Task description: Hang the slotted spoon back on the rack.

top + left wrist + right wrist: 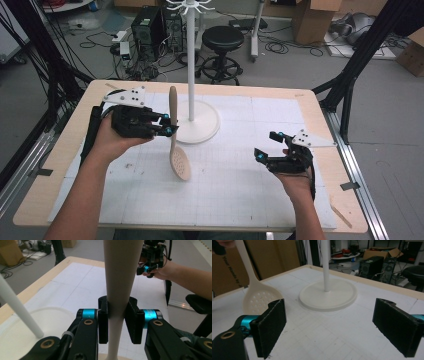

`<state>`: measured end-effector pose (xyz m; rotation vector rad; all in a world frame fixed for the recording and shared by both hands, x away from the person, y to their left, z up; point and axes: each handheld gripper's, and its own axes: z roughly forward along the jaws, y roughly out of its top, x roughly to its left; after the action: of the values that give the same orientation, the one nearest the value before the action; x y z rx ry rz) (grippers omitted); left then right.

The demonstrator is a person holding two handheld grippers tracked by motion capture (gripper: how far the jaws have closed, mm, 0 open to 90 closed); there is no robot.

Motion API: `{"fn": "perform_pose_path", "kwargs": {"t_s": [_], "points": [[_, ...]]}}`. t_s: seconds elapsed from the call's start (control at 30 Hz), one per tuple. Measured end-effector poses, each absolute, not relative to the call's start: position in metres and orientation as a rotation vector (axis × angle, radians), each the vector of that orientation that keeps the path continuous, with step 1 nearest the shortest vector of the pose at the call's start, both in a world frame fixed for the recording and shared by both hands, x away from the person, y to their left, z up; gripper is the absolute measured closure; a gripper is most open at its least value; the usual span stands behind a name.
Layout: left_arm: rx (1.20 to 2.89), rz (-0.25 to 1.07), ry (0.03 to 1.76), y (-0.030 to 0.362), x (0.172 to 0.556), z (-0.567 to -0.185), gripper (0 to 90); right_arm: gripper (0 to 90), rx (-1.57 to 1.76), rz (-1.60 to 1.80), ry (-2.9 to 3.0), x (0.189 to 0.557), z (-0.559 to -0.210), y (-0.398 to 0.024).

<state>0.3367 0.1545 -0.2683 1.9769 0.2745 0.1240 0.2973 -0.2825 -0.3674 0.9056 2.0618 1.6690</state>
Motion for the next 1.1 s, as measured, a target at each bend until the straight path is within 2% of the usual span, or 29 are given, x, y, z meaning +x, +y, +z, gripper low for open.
{"fn": "perform_pose_path", "kwargs": {"t_s": [0.37,0.57,0.8,0.83,1.1], "points": [[1.969,0.104,0.186,0.129,0.335,-0.263,74.3,10.2,0.789,1.794,2.061,0.304,-0.327,-0.279],[1.972,0.096,0.176,0.117,0.335,-0.261,74.3,10.3,0.660,1.833,2.102,0.313,-0.296,-0.252],[1.986,0.094,0.174,0.109,0.334,-0.262,74.3,10.4,0.579,1.860,2.146,0.318,-0.280,-0.228],[1.984,0.093,0.173,0.108,0.333,-0.262,74.3,14.8,0.546,1.878,2.159,0.319,-0.276,-0.222],[1.989,0.083,0.156,0.097,0.333,-0.262,74.3,15.9,0.466,1.908,2.187,0.321,-0.265,-0.197]]}}
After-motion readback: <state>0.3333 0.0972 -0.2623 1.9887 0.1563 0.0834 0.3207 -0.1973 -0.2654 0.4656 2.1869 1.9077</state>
